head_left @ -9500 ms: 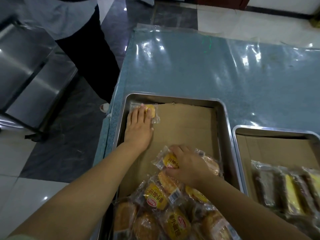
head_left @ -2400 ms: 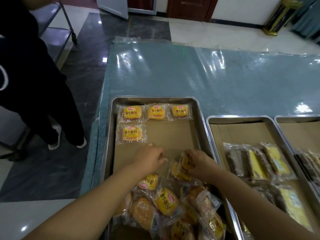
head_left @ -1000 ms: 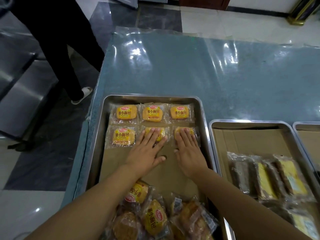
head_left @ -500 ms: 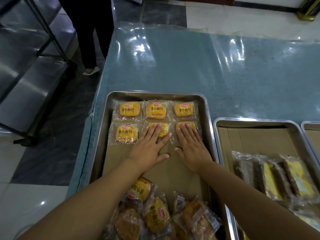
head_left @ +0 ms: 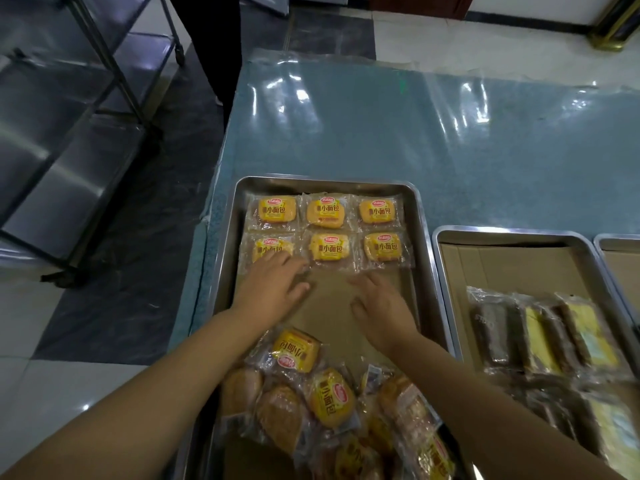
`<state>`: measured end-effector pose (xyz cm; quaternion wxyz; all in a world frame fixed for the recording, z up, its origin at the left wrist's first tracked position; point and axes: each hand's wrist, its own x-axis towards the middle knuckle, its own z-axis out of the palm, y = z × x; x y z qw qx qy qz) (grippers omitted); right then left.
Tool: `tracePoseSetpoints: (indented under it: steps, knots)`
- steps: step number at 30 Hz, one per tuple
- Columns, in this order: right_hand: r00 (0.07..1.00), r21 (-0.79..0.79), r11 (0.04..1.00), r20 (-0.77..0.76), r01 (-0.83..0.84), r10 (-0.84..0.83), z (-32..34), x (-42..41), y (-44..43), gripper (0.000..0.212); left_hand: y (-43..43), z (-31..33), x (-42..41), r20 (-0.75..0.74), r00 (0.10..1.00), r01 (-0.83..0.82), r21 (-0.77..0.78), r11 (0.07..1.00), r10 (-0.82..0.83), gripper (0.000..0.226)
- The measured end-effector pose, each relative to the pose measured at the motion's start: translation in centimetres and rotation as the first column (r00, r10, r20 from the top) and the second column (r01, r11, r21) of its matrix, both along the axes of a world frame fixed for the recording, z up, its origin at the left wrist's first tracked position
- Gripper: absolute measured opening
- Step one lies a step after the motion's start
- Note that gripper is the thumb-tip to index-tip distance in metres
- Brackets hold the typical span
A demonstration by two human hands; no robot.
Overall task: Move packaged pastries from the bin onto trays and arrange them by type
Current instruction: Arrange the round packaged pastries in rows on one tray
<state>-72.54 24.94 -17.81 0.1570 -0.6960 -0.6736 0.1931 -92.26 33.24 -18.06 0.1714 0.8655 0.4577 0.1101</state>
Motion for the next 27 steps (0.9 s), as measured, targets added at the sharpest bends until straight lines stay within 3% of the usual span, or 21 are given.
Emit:
tracePoseSetpoints:
  steps: [6, 12, 16, 19, 22, 24, 25, 27]
  knots:
    - [0.993, -0.199, 0.976, -0.091, -0.09, 0.073, -0.7, -4.3, -2.3, 0.035, -3.8, -0.5, -3.4, -0.082, 0.994, -0.09, -0.31, 0.946, 0.067, 0.041]
    - [0.993, -0.302, 0.952, -0.112, -0.055, 0.022, -0.3, -5.8, -2.7, 0.04, -4.4, -0.1, -4.0, -0.144, 0.976, -0.208, -0.4, 0.893, 0.163, 0.029]
    - [0.994, -0.282, 0.959, -0.112, -0.033, 0.002, 1.0, -6.5, -1.7, 0.05, -4.2, 1.0, -3.9, 0.024, 0.979, -0.172, -0.446, 0.878, 0.203, 0.028]
    - [0.962, -0.224, 0.975, -0.267, -0.012, -0.049, 2.3, -7.2, -0.6, 0.054, -4.0, 2.4, -3.4, 0.216, 0.958, -0.089, -0.408, 0.908, 0.191, 0.024]
    - [0.922, -0.213, 0.976, -0.366, 0.051, -0.128, 2.8, -7.6, 0.2, 0.026, -3.8, 3.7, -3.1, 0.374, 0.898, -0.056, -0.423, 0.904, 0.231, 0.025]
    - [0.863, -0.258, 0.947, -0.413, 0.193, -0.289, 2.7, -7.7, 0.2, 0.012, -3.5, 4.1, -3.5, 0.454, 0.812, -0.178, -0.404, 0.897, 0.366, 0.025]
    - [0.784, -0.319, 0.906, -0.471, 0.277, -0.405, 2.6, -7.8, 0.0, 0.015, -3.3, 4.2, -3.9, 0.488, 0.758, -0.269, -0.372, 0.888, 0.434, 0.024]
    - [0.526, -0.492, 0.795, -0.598, 0.355, -0.605, 2.2, -8.4, -0.3, 0.017, -3.1, 3.9, -4.9, 0.529, 0.676, -0.409, -0.311, 0.858, 0.513, 0.023]
